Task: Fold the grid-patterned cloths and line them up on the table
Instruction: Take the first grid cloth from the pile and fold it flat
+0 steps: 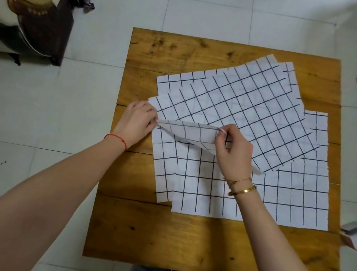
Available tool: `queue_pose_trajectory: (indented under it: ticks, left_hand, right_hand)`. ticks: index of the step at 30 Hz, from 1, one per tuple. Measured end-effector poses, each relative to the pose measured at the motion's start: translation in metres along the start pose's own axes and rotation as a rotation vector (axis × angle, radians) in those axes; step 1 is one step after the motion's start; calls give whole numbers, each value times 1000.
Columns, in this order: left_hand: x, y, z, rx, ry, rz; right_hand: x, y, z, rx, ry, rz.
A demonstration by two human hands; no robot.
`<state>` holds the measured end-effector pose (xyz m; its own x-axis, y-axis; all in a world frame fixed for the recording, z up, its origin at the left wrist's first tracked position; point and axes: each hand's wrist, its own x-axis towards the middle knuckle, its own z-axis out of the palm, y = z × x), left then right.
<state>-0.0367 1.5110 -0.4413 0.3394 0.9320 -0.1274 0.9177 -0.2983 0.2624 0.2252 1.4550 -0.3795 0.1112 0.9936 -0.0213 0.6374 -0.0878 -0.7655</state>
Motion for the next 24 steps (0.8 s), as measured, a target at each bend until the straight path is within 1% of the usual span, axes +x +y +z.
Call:
queue_pose_trajectory:
  ticks: [3, 9, 16, 20, 24]
  left_hand:
    - [0, 9, -18, -125, 82, -67]
    - [-2, 32, -81, -198, 165, -42]
    - [-10, 58, -154, -187, 263, 131]
    - [-22, 83, -204, -195, 317, 178]
    - [-33, 107, -253, -198, 329, 252]
  right_hand:
    - [10, -6, -20, -52, 17, -40]
    - [24, -8, -74, -138, 43, -11]
    - [24, -32, -143, -149, 71, -50]
    - [19, -51, -190, -159, 94, -73]
    - [12, -68, -236, -157, 113, -68]
